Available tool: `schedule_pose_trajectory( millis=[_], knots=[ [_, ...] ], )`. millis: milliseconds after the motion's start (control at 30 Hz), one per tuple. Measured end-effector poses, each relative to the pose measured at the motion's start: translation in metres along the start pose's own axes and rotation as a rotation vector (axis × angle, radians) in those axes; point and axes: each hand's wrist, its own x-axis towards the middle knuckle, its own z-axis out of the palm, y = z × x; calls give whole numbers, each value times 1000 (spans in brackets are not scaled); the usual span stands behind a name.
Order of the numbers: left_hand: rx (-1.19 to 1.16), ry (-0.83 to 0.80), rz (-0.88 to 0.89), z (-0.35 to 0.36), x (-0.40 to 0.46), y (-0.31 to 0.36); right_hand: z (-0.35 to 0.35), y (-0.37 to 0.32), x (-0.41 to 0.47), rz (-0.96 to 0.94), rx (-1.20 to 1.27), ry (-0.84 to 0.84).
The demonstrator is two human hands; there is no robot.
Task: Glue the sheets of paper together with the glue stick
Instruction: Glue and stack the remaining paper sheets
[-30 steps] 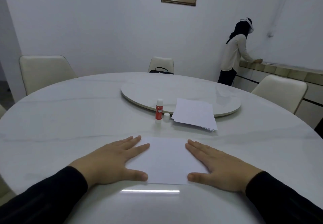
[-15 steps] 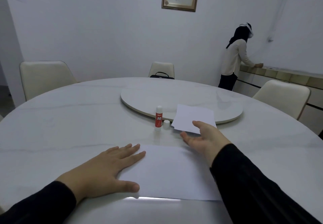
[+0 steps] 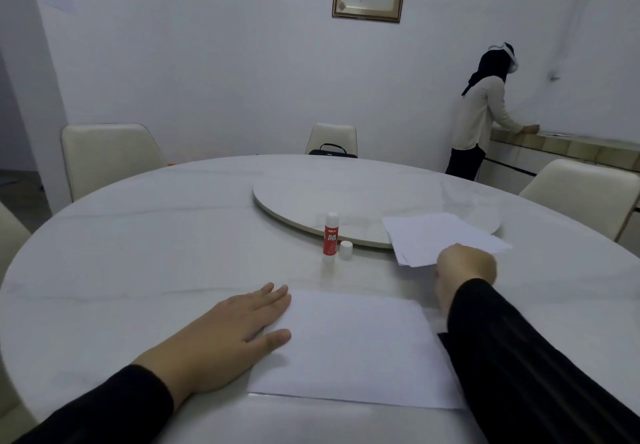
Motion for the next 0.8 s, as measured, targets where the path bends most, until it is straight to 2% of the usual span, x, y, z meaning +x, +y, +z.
schedule_pose_trajectory(
  millis=[33,100,167,267,367,433,500,567,633,700,800],
  knots=[
    [-12,10,9,0,0,-1,-9,-1,3,-19,-14,73],
    [-79,50,31,0,0,-3,-33,-11,3,-103,-34,115],
    [-226,120,12,-2,-1,-5,-55,-22,2,-217,53,94],
    [-442,309,-69,-15,-3,3,-83,-46,-19,-363,185,-111],
    [-754,449,-137,-27,4,19,-97,-64,-44,-373,353,-430],
    [-1084,406,-148,-32,11,31,-96,-66,-55,-319,409,-592],
    [-1355,249,-196,-33,14,42,-90,-57,-58,-255,423,-711],
    [-1493,94,-206,-30,12,50,-82,-45,-61,-202,413,-792],
    [-1563,72,-149,-29,9,55,-72,-29,-59,-141,365,-798],
    [-1601,176,-139,-29,9,52,-65,-13,-55,-99,264,-747],
    [-1469,297,-259,-29,12,41,-57,6,-52,-77,66,-648]
  ],
)
